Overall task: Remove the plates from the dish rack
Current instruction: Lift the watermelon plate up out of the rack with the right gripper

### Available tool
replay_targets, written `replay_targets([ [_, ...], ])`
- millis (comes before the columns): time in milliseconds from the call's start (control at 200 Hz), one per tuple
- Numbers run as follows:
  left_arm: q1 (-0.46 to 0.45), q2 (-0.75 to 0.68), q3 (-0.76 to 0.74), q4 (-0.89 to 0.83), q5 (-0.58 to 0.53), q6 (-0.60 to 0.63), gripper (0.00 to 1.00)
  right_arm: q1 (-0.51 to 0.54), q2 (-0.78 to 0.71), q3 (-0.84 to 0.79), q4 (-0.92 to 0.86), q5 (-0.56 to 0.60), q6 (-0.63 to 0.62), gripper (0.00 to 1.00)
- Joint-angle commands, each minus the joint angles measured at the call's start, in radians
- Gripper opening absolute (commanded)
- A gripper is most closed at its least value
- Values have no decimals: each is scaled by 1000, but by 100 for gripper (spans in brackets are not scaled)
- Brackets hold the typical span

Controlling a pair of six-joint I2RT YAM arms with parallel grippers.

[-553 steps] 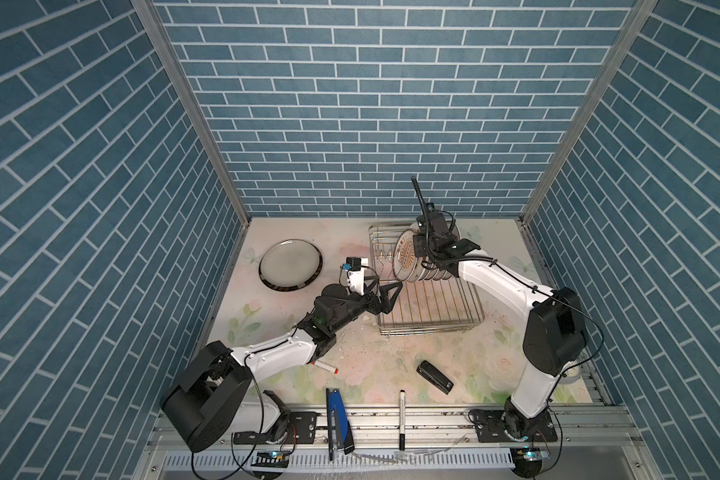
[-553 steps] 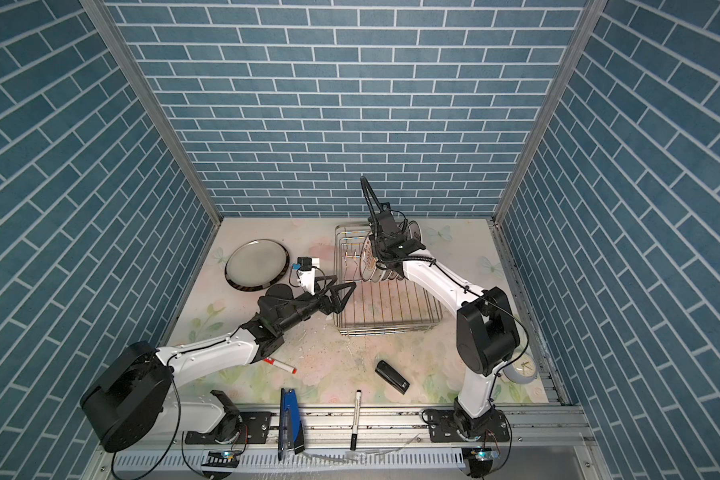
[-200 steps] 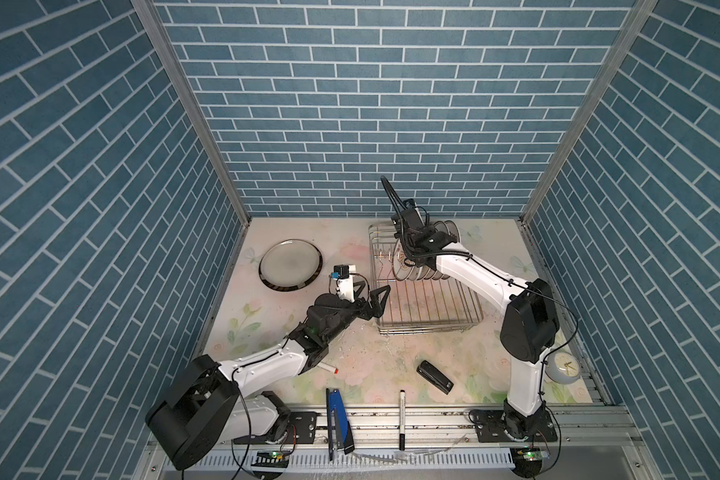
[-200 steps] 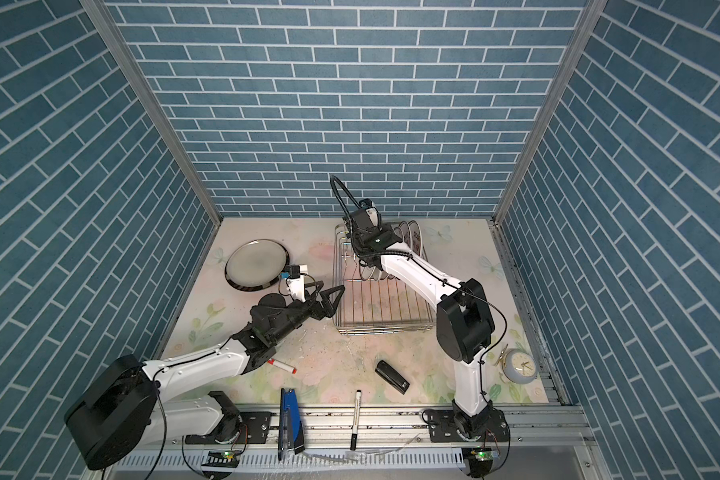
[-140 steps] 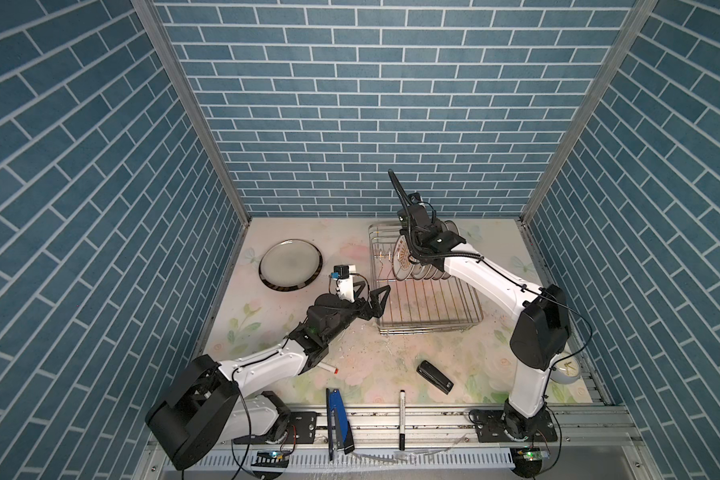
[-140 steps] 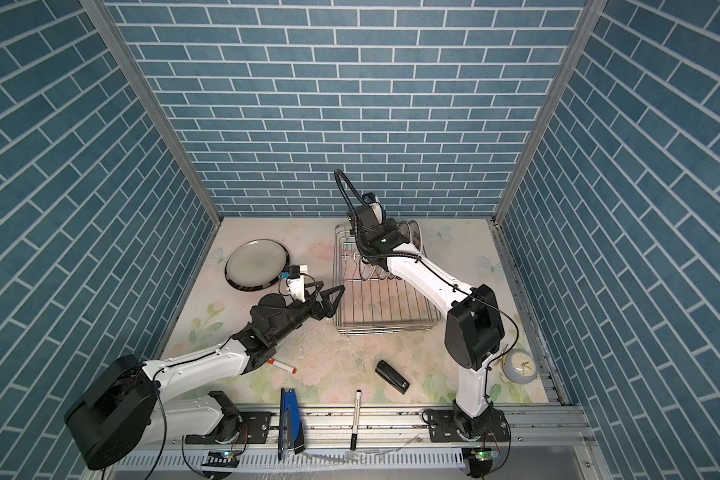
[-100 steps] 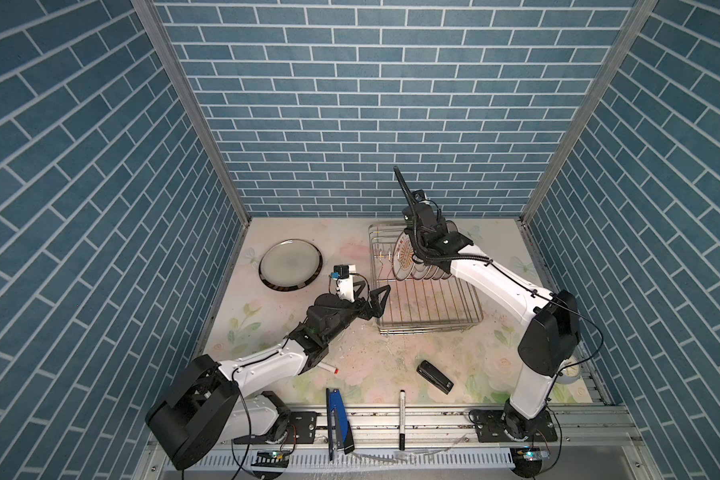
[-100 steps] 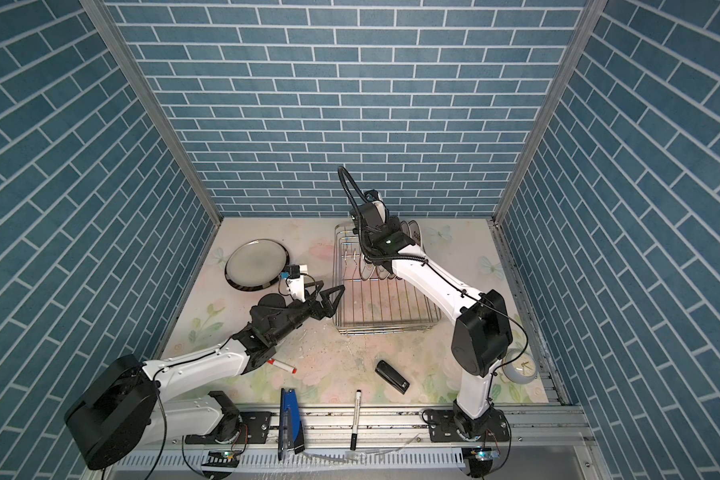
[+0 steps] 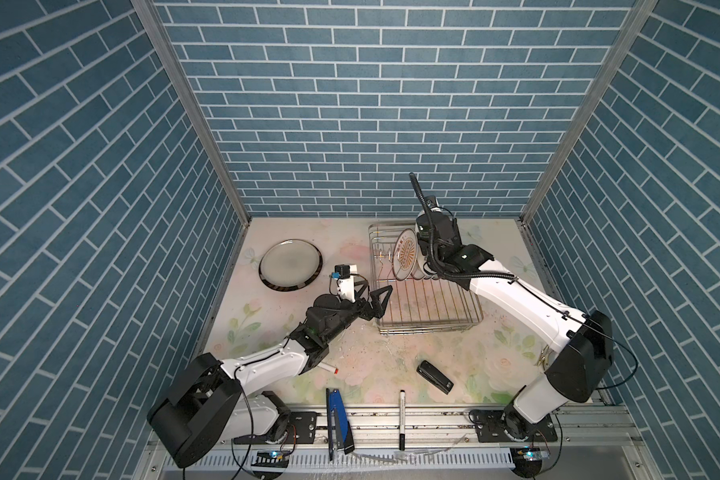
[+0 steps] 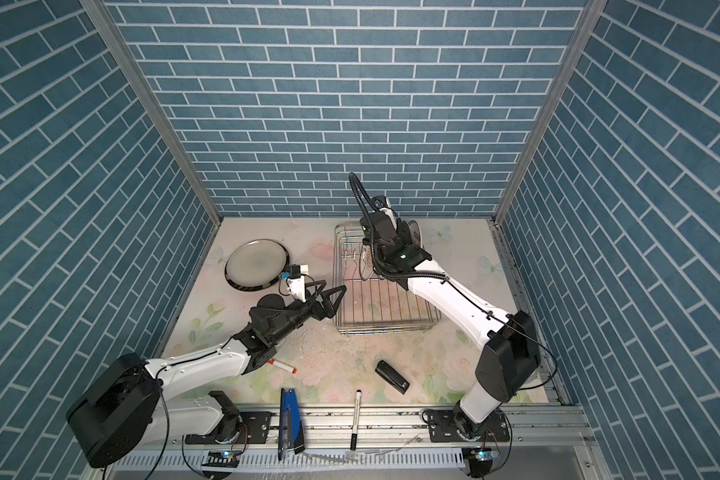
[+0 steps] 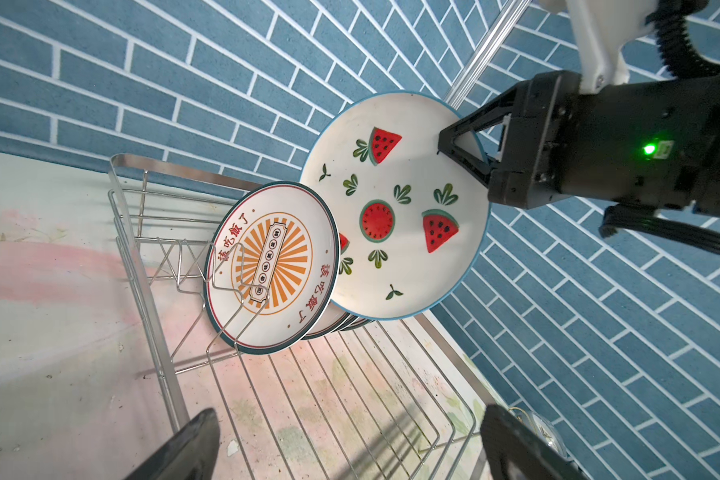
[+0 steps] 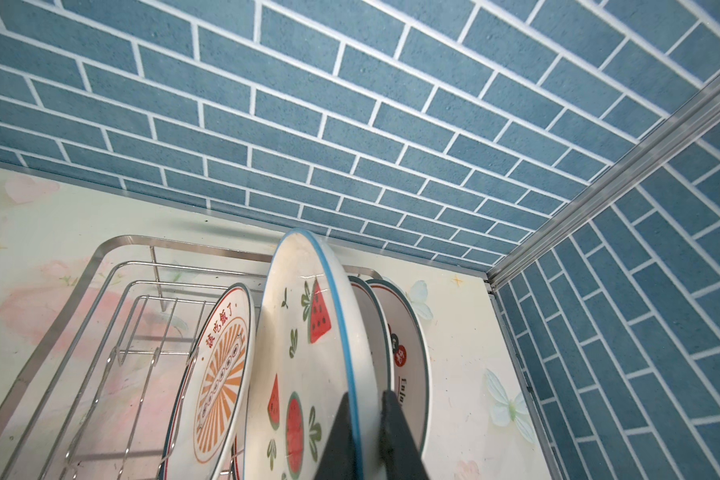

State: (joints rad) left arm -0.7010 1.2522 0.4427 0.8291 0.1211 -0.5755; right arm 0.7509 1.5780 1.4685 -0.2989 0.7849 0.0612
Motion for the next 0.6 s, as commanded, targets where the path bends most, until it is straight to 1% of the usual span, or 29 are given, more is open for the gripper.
replay_targets([
  [0, -5, 4, -4, 22, 18, -4, 100, 3, -100, -35, 144, 25, -8, 0],
  [220, -6, 6, 0, 33, 38, -12, 100, 4, -166, -80, 148, 1, 4, 0],
  [395, -7, 9, 7, 40, 61, -17, 100, 1, -238, -146, 175, -15, 28, 0],
  [470, -6, 12, 7, 55, 76, -20, 100, -21, -282, -183, 183, -78, 63, 0],
  [595, -8, 4, 17, 42, 93, -17, 100, -91, -363, -244, 166, -276, 158, 0],
])
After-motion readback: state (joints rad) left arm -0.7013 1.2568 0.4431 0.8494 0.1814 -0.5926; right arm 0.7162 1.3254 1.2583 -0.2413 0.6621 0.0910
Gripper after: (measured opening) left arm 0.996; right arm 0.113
